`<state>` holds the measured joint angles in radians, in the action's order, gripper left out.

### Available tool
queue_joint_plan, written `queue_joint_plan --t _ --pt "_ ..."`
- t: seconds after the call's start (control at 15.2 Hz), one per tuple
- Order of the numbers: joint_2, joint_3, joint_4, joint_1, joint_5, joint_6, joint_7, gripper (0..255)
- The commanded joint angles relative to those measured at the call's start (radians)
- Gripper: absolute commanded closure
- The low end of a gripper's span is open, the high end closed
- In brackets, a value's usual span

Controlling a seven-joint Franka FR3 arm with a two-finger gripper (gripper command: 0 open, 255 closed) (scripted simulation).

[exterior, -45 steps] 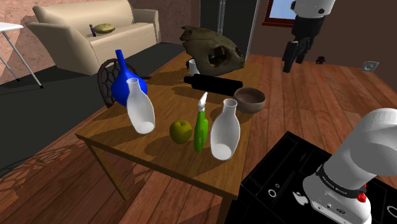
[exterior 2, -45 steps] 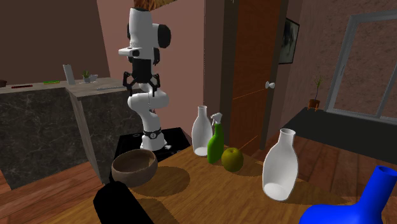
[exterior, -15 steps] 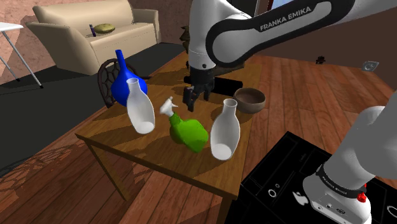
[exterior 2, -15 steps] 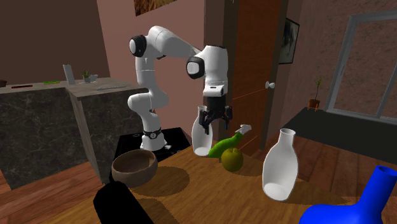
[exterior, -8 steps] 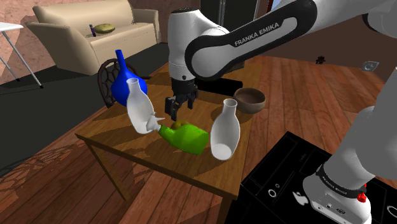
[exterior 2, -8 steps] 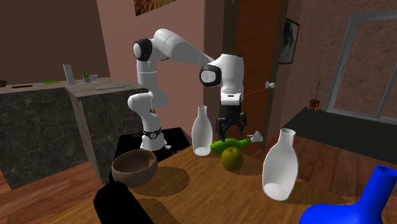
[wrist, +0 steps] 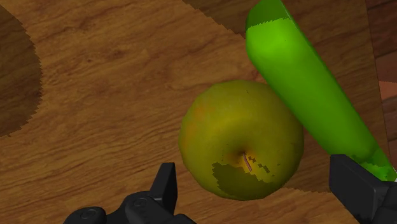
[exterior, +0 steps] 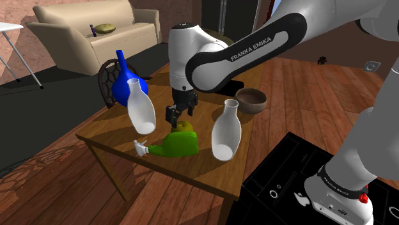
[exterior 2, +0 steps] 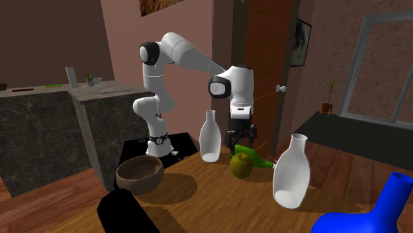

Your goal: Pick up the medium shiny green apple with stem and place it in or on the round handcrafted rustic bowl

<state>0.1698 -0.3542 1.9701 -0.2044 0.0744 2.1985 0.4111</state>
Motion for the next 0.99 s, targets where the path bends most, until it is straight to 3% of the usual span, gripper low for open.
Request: queue_joint_plan --t 0.0,0.26,0.33,0.92 --pt "0.001 0.000 0.000 0.000 0.001 0.002 0.000 0" --pt "0.001 0.000 0.000 0.000 0.001 0.002 0.000 0" --pt "0.001 0.000 0.000 0.000 0.001 0.002 0.000 255" --pt "0.001 0.000 0.000 0.000 0.001 0.002 0.000 255"
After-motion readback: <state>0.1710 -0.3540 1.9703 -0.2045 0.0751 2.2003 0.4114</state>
